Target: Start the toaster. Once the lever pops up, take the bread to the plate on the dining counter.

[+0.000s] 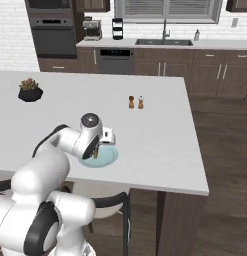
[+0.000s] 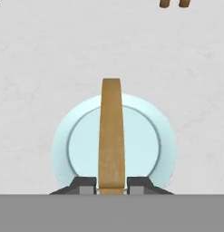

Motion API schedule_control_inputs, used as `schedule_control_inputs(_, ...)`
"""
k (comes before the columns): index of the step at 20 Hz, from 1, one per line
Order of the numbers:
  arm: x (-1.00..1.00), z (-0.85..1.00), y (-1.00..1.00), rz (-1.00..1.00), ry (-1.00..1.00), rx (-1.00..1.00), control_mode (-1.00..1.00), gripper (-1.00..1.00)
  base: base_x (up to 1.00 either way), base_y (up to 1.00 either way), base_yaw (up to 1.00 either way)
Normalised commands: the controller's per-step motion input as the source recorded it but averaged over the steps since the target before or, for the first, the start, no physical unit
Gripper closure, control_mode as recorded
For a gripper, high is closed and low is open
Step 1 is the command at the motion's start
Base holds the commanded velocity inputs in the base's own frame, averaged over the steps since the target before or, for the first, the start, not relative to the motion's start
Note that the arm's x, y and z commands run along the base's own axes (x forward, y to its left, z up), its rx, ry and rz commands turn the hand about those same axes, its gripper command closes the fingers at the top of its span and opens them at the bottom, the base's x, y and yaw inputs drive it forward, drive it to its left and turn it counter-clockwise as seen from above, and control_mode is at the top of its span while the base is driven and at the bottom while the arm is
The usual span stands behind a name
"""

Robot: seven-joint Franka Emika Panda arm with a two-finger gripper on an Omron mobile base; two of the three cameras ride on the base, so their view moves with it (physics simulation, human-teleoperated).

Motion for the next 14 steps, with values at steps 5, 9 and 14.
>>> schedule_control_inputs(5, 0.23, -0.29, 0.0, 0.0, 0.0, 0.0, -1.0, 1.0, 0.0, 0.0, 0.0)
schedule_control_inputs(9, 0.24, -0.24, 0.0, 0.0, 0.0, 0.0, -1.0, 1.0, 0.0, 0.0, 0.0)
schedule_control_inputs(14, 0.25, -0.11, 0.03, 0.0, 0.0, 0.0, -1.0, 1.0, 0.0, 0.0, 0.0)
